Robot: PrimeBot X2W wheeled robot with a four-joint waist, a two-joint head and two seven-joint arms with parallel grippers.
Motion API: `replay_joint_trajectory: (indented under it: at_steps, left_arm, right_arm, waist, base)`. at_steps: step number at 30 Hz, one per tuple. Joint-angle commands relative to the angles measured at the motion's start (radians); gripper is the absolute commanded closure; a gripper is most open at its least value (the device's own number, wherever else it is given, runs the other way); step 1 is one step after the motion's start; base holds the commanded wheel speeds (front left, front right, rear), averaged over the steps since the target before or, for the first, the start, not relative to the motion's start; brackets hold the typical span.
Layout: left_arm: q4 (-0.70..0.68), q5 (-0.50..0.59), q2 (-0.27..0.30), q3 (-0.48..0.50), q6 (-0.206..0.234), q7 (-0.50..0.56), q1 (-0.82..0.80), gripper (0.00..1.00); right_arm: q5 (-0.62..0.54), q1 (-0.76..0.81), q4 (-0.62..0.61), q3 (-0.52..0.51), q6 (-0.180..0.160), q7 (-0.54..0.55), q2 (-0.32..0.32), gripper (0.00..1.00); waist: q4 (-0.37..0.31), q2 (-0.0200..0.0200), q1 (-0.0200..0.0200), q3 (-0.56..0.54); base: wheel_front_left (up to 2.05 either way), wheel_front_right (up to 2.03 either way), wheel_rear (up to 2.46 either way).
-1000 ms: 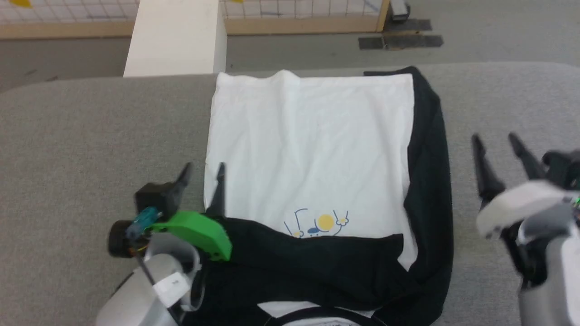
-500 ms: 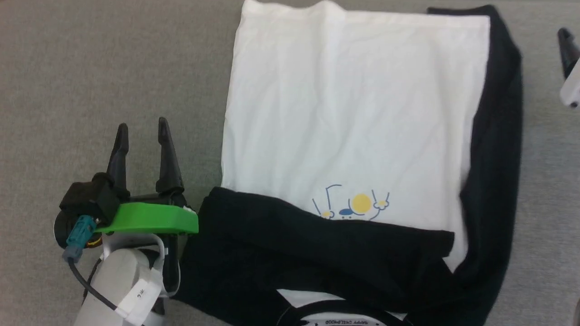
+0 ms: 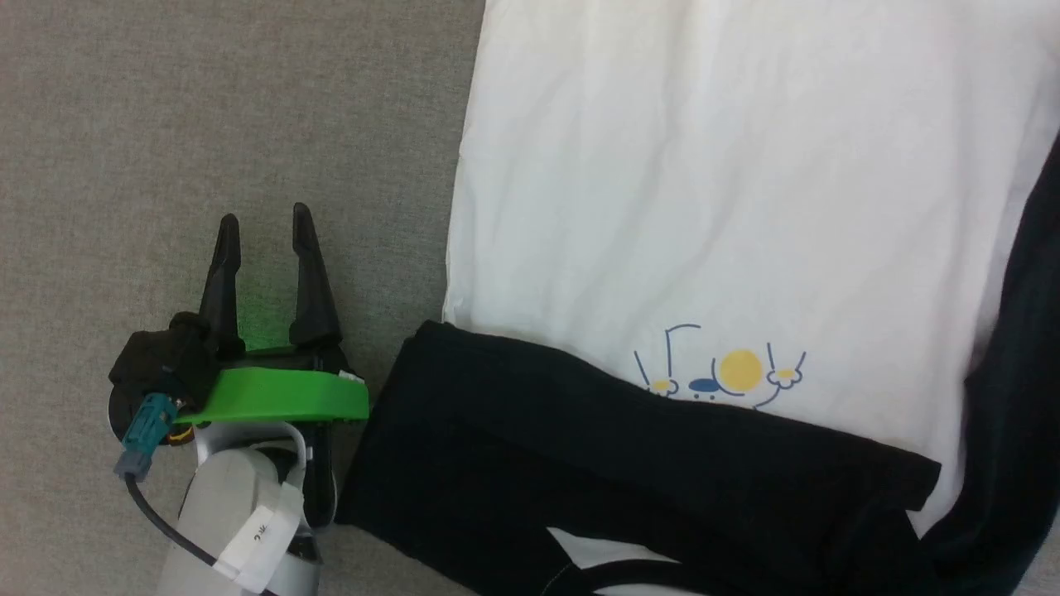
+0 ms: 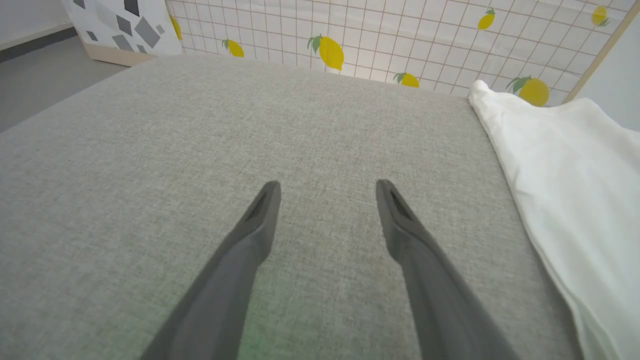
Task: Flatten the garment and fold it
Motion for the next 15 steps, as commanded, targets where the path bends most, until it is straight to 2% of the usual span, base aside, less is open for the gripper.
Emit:
replay_joint_trajectory:
  at_steps: [1,3,4,8,15]
  left_arm:
    - [0.008,0.012,-0.009,0.010,-0.014,-0.005,-0.012,0.00]
    - [0.015,0.020,-0.017,0.020,-0.027,-0.005,-0.013,0.00]
    - [0.017,0.024,-0.019,0.024,-0.032,-0.005,-0.014,0.00]
    - [0.027,0.049,-0.028,0.040,-0.055,-0.005,-0.014,0.00]
    - [0.053,0.072,-0.038,0.061,-0.074,-0.005,0.016,0.00]
  right_arm:
    - [0.017,0.016,0.022,-0.005,-0.001,0.033,0.023,0.55]
    - [0.027,0.022,0.021,0.008,-0.001,0.063,0.026,0.94]
    - [0.029,0.028,0.017,0.018,-0.001,0.070,0.021,1.00]
    - [0.049,0.069,-0.009,0.035,-0.001,0.037,-0.008,1.00]
    - [0.065,0.186,-0.042,-0.041,-0.001,-0.123,-0.045,1.00]
  waist:
    - [0.019,0.0000,-0.0002,0.022]
    - [0.015,0.0000,-0.0002,0.021]
    - [0.012,0.0000,-0.0002,0.019]
    - [-0.002,0.0000,-0.0002,-0.008]
    - [-0.041,0.0000,-0.0002,-0.111]
  base:
    - [0.00,0.00,0.00]
    - [0.00,0.00,0.00]
    - [0.00,0.00,0.00]
    - [0.00,0.00,0.00]
    - [0.00,0.00,0.00]
